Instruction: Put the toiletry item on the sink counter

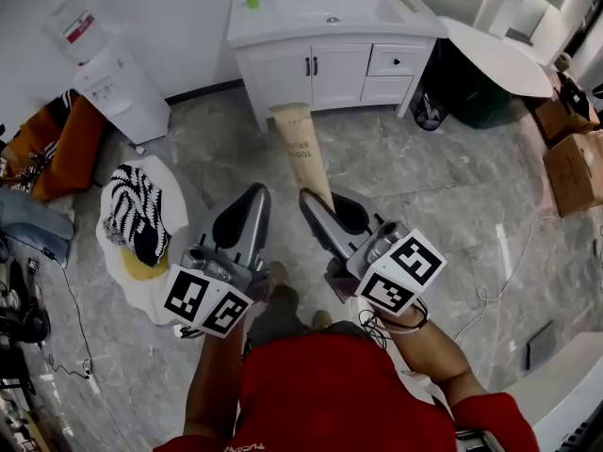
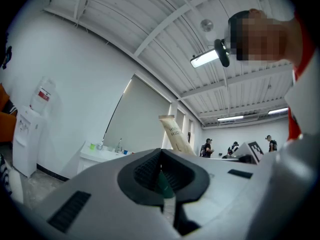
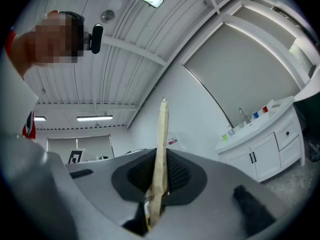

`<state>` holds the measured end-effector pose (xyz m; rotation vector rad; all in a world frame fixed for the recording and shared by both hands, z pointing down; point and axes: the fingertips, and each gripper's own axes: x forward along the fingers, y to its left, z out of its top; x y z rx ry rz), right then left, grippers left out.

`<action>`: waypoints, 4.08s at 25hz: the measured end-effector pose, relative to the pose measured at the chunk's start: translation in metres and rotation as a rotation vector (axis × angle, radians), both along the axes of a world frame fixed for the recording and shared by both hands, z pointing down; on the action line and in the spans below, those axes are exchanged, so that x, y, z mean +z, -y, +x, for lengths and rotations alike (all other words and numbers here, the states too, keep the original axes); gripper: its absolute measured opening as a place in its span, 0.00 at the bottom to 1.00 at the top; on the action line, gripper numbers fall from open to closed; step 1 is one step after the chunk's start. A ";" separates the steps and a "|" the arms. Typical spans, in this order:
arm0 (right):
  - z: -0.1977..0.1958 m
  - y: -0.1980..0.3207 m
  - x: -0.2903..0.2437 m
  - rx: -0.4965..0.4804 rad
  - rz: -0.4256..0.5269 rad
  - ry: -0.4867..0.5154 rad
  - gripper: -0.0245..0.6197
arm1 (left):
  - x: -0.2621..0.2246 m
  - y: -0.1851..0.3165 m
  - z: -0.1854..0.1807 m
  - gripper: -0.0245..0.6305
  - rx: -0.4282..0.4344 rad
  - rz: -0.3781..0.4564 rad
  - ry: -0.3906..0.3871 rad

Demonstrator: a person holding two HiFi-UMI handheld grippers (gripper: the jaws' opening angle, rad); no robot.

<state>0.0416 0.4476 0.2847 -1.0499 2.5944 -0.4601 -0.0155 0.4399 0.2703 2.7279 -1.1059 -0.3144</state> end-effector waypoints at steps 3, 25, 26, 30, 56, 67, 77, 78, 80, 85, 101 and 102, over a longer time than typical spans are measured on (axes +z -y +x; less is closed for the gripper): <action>-0.004 0.020 0.004 -0.002 -0.004 -0.009 0.11 | 0.004 0.021 -0.002 0.07 0.001 -0.001 -0.004; -0.073 0.305 0.002 0.083 -0.034 -0.026 0.11 | 0.003 0.312 -0.071 0.07 0.081 0.026 0.013; -0.076 0.316 0.003 0.088 -0.037 -0.025 0.11 | 0.003 0.323 -0.075 0.07 0.083 0.026 0.014; -0.082 0.351 0.005 0.098 -0.047 -0.029 0.11 | 0.004 0.361 -0.082 0.07 0.086 0.022 0.012; -0.026 0.688 0.032 0.102 -0.138 -0.054 0.11 | 0.023 0.676 -0.032 0.07 -0.068 0.017 0.024; -0.034 0.797 0.073 0.158 -0.271 -0.201 0.11 | 0.067 0.780 -0.036 0.07 -0.082 -0.040 0.071; -0.045 0.898 0.150 0.192 -0.576 -0.262 0.11 | 0.106 0.883 -0.041 0.07 0.026 -0.084 0.109; -0.046 0.905 0.158 0.193 -0.614 -0.256 0.11 | 0.109 0.890 -0.041 0.07 0.038 -0.091 0.109; -0.047 0.918 0.171 0.201 -0.672 -0.253 0.11 | 0.116 0.903 -0.040 0.07 0.058 -0.101 0.115; -0.048 0.945 0.207 0.208 -0.788 -0.319 0.11 | 0.140 0.937 -0.037 0.07 0.072 -0.142 0.150; -0.056 0.997 0.296 0.186 -1.043 -0.399 0.11 | 0.198 0.991 -0.039 0.07 0.052 -0.240 0.204; -0.056 0.999 0.298 0.186 -1.045 -0.405 0.11 | 0.199 0.992 -0.039 0.07 0.052 -0.244 0.205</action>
